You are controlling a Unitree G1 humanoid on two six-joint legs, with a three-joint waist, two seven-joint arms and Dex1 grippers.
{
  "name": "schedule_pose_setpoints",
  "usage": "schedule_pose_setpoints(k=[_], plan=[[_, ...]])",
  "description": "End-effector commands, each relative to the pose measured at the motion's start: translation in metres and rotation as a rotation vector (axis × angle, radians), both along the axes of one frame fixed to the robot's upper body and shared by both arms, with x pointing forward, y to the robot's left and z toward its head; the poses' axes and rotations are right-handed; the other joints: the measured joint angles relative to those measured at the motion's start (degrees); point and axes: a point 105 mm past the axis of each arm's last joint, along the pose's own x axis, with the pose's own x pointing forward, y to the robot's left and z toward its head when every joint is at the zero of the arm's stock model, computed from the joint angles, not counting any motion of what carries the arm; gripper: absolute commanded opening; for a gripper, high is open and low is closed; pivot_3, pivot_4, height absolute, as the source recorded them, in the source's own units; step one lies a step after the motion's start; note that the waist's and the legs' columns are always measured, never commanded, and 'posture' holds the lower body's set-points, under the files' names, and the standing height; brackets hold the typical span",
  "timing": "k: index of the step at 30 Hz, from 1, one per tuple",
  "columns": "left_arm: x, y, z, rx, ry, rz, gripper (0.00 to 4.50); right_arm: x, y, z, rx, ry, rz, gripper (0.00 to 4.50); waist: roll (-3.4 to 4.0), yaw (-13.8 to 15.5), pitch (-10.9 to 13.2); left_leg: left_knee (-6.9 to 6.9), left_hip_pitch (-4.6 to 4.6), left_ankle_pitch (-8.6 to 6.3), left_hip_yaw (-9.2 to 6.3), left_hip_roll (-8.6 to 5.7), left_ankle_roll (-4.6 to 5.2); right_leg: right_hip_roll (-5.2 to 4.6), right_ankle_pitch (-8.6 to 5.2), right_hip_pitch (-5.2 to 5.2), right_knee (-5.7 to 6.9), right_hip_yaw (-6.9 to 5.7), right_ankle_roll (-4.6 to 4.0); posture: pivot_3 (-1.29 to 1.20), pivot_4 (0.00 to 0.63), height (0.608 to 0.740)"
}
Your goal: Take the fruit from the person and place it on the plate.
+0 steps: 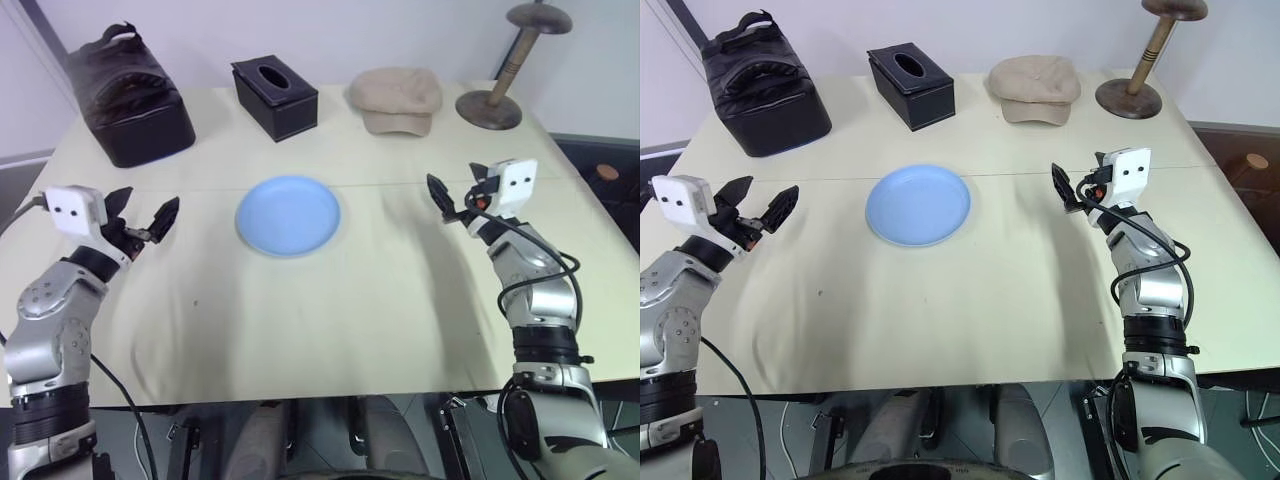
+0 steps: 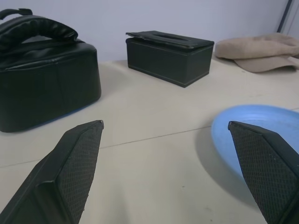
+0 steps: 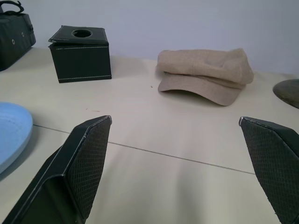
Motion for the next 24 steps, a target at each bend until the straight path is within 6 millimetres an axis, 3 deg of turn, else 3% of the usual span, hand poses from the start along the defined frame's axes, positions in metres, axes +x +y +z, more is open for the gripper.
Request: schedule_pose_setpoints(k=[1,24], plan=[[-0.0017,0.0021,0.0104,0.032,-0.051,0.010,4.50,-0.0019,0.0010,0.0180,-0.014,-0.068,0.003,4.47,0.00,0.0,0.0,0.00,0.00,0.00,0.00,0.00,0.00,0.00,0.00,0.00,0.00,0.00,0.00,0.00,0.150,0.740],[0.0076,-0.0002,0.0146,0.019,-0.074,0.006,4.50,0.0008,0.0030,0.0157,-0.019,-0.069,0.005,4.47,0.00,0.0,0.0,0.03,0.01,0.00,0.00,0.00,0.00,0.01,0.00,0.01,0.03,0.00,0.00,0.00,0.150,0.740]])
